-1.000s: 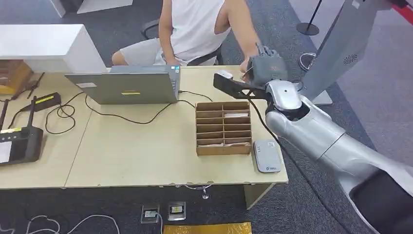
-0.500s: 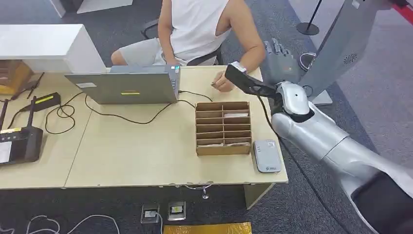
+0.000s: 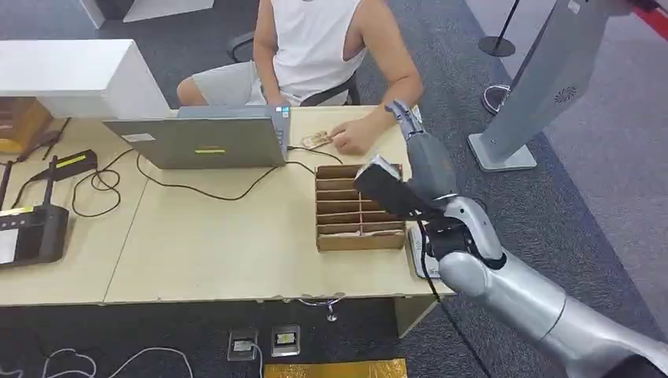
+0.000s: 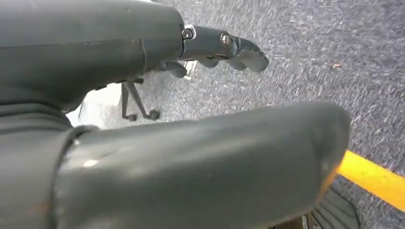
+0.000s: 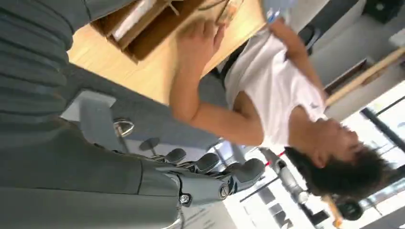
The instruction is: Pass the card to the sensor for recognition and then transmit it.
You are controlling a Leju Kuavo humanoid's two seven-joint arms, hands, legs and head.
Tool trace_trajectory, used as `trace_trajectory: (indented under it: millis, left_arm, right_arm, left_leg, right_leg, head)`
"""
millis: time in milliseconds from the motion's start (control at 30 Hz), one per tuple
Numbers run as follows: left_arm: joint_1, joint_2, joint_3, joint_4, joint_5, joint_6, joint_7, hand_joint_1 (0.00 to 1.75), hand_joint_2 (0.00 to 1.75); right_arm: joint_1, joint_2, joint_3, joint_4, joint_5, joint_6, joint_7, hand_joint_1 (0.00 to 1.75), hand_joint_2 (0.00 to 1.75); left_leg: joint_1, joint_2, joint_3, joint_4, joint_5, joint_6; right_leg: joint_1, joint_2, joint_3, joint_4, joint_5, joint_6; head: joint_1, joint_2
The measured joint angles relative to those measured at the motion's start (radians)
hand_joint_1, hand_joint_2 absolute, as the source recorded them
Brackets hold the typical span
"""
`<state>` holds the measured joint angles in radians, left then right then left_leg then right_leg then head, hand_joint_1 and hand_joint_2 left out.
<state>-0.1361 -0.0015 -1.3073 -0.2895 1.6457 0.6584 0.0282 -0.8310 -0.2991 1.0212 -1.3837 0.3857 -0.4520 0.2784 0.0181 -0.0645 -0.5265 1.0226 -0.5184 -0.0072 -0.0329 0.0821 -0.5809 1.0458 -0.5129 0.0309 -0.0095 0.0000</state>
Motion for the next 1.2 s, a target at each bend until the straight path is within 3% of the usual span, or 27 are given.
trace_trajectory:
  millis: [167, 567, 667, 800, 1200]
  left_arm:
    - [0.002, 0.0, 0.0, 0.0, 0.0, 0.0, -0.002, 0.0, 0.0]
    - [0.001, -0.002, 0.0, 0.0, 0.0, -0.002, 0.017, 0.0, 0.0]
    - [0.001, -0.002, 0.0, 0.0, 0.0, -0.003, 0.018, 0.0, 0.0]
    - [0.0, -0.005, -0.001, 0.0, 0.0, -0.003, 0.018, 0.0, 0.0]
    - [-0.003, -0.012, -0.006, 0.0, 0.0, -0.001, 0.014, 0.0, 0.0]
  right_arm:
    - [0.166, -0.034, -0.015, -0.131, 0.11, 0.069, 0.015, 0.0, 1.75]
    - [0.367, -0.047, -0.018, -0.163, 0.326, 0.226, 0.052, 0.0, 1.75]
    - [0.379, -0.047, -0.019, -0.162, 0.38, 0.261, 0.076, 0.0, 1.75]
    - [0.362, -0.045, -0.04, -0.141, 0.476, 0.276, 0.179, 0.0, 1.75]
    - [0.266, -0.022, -0.056, -0.016, 0.509, 0.295, 0.168, 0.0, 1.75]
  left_leg:
    - [0.0, 0.001, 0.0, 0.0, 0.0, 0.0]
    - [0.0, 0.003, 0.0, 0.0, 0.0, 0.0]
    - [0.0, 0.003, -0.001, 0.0, 0.0, 0.0]
    - [0.0, 0.003, -0.001, 0.0, 0.0, 0.0]
    - [0.0, 0.003, -0.001, 0.0, 0.0, 0.0]
  right_leg:
    - [0.0, 0.002, 0.001, 0.0, 0.0, 0.0]
    - [0.0, 0.002, 0.001, 0.0, 0.0, 0.0]
    - [0.0, 0.002, 0.001, 0.0, 0.0, 0.0]
    - [0.0, 0.002, 0.001, 0.0, 0.0, 0.0]
    - [0.0, 0.001, 0.0, 0.0, 0.001, -0.001]
  head:
    - [0.0, 0.0]
    - [0.0, 0.0]
    - [0.0, 0.0]
    - [0.0, 0.0]
    - [0.0, 0.0]
